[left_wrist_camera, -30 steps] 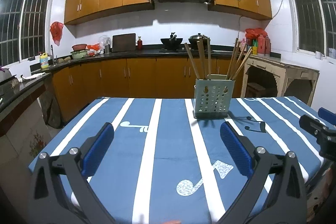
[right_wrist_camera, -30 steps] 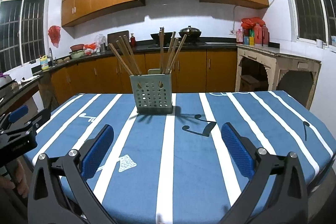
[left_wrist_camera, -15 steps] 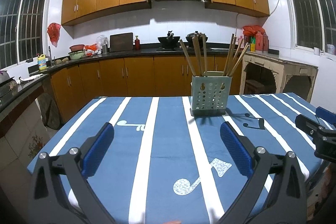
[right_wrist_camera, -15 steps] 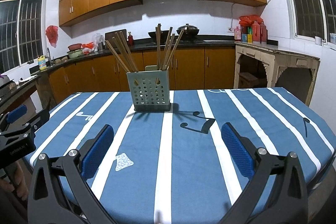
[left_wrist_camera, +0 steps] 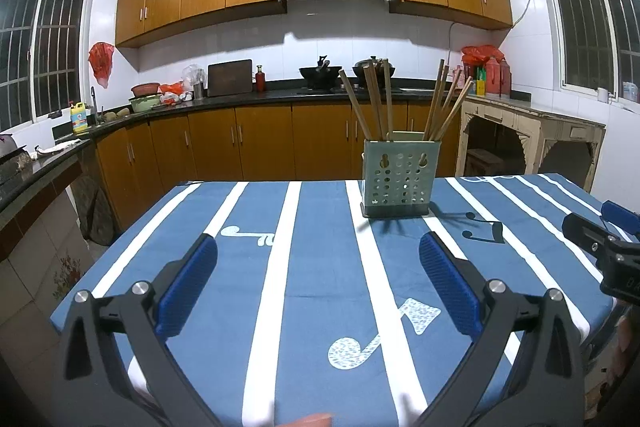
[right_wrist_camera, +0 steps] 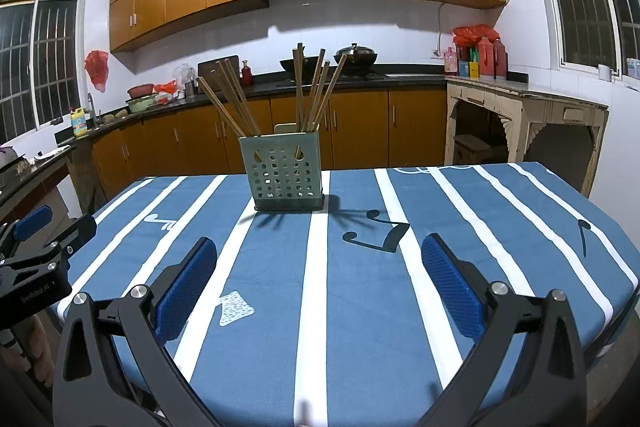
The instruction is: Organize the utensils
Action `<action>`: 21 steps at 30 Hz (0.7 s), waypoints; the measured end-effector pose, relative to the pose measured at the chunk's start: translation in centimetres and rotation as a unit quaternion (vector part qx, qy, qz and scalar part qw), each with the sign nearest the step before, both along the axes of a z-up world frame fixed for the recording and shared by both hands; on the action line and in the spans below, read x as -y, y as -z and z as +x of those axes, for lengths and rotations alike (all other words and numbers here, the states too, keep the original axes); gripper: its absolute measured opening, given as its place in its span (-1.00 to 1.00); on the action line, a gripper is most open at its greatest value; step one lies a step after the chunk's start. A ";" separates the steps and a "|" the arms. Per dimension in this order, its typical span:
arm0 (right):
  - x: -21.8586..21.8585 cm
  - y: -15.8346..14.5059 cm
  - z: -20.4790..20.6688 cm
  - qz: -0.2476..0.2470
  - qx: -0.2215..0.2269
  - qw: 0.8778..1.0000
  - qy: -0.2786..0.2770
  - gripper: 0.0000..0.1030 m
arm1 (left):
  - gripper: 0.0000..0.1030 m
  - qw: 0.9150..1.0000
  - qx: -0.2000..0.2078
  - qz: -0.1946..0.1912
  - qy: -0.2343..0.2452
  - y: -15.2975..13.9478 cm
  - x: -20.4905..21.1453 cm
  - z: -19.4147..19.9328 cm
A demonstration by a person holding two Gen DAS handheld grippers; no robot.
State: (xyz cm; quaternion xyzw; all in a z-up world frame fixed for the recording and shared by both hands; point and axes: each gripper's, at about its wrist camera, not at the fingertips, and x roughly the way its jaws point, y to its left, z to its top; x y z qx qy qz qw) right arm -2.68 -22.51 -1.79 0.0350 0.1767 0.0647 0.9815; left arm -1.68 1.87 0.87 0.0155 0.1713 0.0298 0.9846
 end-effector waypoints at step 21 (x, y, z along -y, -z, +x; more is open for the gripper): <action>0.0 0.2 -0.1 0.006 -0.004 1.000 0.001 0.97 | 0.92 1.000 -0.003 -0.002 0.002 0.5 0.1 0.1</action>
